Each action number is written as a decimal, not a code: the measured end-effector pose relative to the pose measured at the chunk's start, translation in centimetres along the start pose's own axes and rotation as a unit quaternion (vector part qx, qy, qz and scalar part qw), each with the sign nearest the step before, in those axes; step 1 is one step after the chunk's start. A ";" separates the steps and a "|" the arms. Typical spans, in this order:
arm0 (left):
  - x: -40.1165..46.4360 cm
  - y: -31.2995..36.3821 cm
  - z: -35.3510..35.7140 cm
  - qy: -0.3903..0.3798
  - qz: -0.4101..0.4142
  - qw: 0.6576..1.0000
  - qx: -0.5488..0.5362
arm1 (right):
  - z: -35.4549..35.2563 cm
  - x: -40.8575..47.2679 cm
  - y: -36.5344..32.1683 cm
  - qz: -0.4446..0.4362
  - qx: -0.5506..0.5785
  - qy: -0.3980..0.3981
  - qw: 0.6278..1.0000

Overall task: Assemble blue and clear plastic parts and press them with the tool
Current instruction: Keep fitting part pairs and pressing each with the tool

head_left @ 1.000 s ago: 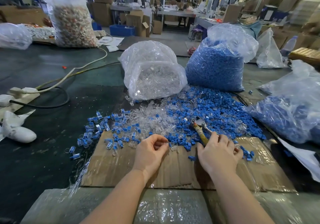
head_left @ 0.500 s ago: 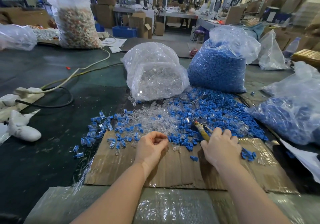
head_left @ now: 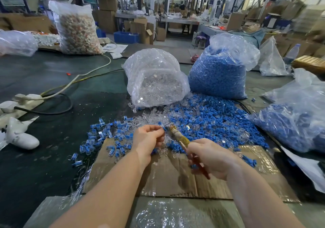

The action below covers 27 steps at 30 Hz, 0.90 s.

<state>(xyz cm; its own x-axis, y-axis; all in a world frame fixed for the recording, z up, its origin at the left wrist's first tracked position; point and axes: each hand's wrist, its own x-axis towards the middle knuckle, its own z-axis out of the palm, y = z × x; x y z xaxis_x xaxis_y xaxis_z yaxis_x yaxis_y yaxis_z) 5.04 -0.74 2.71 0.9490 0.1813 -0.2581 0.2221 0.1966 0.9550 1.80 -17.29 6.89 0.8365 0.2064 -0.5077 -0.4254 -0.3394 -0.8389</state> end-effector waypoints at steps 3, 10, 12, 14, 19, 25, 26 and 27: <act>0.3 0.0 -0.2 0.015 -0.003 1.000 0.001 | 0.3 0.1 0.1 0.003 -0.005 -0.011 1.000; 0.6 0.1 -0.3 0.045 -0.005 0.999 0.014 | 1.2 0.4 0.1 0.006 -0.037 -0.018 0.999; 0.5 0.3 -0.4 0.044 -0.001 0.999 0.023 | 1.3 0.3 0.1 0.002 -0.045 -0.022 0.999; 0.5 0.5 -0.5 0.039 0.002 0.999 0.032 | 1.3 0.3 0.0 -0.001 -0.064 -0.028 0.998; 0.5 0.9 -0.6 0.038 0.008 0.998 0.046 | 1.1 0.3 -0.2 0.003 -0.106 -0.028 0.994; 0.4 1.3 -0.4 0.031 0.018 0.997 0.065 | 1.1 0.4 -0.4 -0.006 -0.152 -0.013 0.988; 0.4 1.4 -0.4 0.030 0.021 0.997 0.070 | 1.1 0.4 -0.5 -0.007 -0.153 -0.012 0.988; 0.4 1.5 -0.4 0.030 0.024 0.997 0.073 | 1.1 0.4 -0.5 -0.010 -0.155 -0.011 0.988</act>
<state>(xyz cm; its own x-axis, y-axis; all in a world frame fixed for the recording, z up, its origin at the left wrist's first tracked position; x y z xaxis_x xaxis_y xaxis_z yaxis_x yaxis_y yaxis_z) 5.65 -0.02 3.98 0.9449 0.2455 -0.2164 0.2121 0.0440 0.9762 1.94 -16.06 6.87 0.8341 0.2346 -0.4992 -0.2807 -0.5986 -0.7503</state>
